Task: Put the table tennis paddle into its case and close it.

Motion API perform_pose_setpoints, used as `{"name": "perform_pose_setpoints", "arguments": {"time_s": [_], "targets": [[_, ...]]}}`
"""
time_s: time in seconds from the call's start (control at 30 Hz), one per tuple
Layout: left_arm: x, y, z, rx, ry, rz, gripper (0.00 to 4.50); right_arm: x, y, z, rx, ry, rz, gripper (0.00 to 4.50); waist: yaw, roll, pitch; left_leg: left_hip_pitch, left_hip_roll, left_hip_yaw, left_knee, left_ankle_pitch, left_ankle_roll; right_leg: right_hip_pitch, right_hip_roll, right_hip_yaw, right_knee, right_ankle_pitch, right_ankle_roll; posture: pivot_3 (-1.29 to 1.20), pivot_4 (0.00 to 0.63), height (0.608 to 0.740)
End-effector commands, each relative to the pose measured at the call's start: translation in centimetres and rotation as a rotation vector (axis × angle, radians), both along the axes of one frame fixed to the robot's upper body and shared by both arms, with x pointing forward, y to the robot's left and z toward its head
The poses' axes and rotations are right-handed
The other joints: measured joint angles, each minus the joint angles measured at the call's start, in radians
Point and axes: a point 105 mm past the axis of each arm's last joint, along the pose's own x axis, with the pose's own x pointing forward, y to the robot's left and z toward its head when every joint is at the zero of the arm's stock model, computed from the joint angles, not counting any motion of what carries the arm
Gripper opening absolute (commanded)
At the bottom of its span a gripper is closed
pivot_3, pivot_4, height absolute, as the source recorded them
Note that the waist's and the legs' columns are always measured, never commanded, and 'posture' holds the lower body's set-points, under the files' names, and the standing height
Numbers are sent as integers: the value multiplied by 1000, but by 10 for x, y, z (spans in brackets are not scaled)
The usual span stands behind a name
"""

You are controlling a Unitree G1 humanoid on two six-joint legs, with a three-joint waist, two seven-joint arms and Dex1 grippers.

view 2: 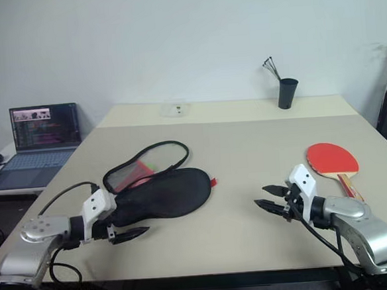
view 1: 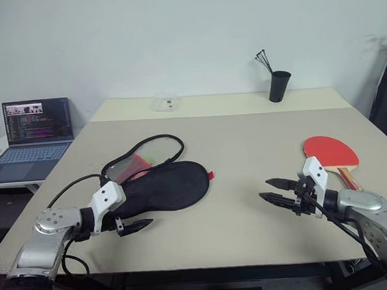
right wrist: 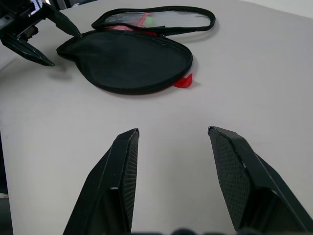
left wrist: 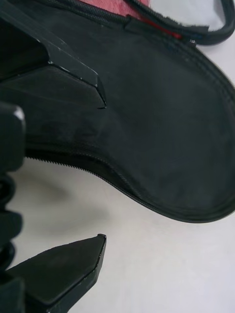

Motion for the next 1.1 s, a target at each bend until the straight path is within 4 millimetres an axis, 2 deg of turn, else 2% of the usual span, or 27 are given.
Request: {"name": "perform_pose_setpoints", "arguments": {"time_s": [0.03, 0.1, 0.2, 0.63, 0.7, 0.77, 1.0, 1.1], "targets": [[2, 3, 4, 46, -17, -37, 4483, -20, 17, 30, 72, -42, 134, 2443, 0, 0, 0, -1, 0, 0, 0, 0, 0, -1, 0, 0, 0, 0, 0, 0, 150, 740], [3, 5, 2, 60, -7, -45, 4483, -31, 24, 38, 70, -47, 206, 2443, 0, 0, 0, -3, 0, 0, 0, 0, 0, -3, 0, 0, 0, 0, 0, 0, 150, 740], [5, 7, 0, 73, 4, -47, 4483, -37, 27, 41, 41, -50, 245, 2443, 0, 0, 0, -3, 0, 0, 0, 0, 0, -3, 0, 0, 1, 0, 0, 0, 150, 740], [9, 11, -17, 107, 36, -50, 4483, -32, 22, 42, 21, -67, 193, 2443, 0, 0, 0, -3, 0, 0, 1, 0, 0, -3, 0, 0, 2, 0, 0, 0, 150, 740], [9, 11, -19, 108, 39, -52, 4128, -30, 20, 41, 18, -68, 180, 2443, 0, 0, 0, -2, 0, 0, 1, 0, 0, -3, 0, 0, 2, 0, 0, 0, 150, 740], [8, 11, -21, 103, 49, -51, 3583, -28, 16, 42, 19, -71, 161, 2443, 0, 0, 0, -2, 0, 0, 1, 0, 0, -3, 0, 0, 3, 0, 0, 0, 150, 740], [6, 25, -16, 86, 49, 4, 1124, -23, 7, 45, 29, -83, 109, 2443, 0, 0, 0, 0, 0, 0, 1, 0, 0, -1, 0, 0, 3, 0, 0, 0, 150, 740], [6, 17, -13, 36, 53, 5, 18, -20, 3, 47, 30, -89, 89, 2443, -2, 0, 0, 0, 1, 0, 1, 0, 0, -2, 0, 0, 3, 0, 0, 0, 150, 740]]}}
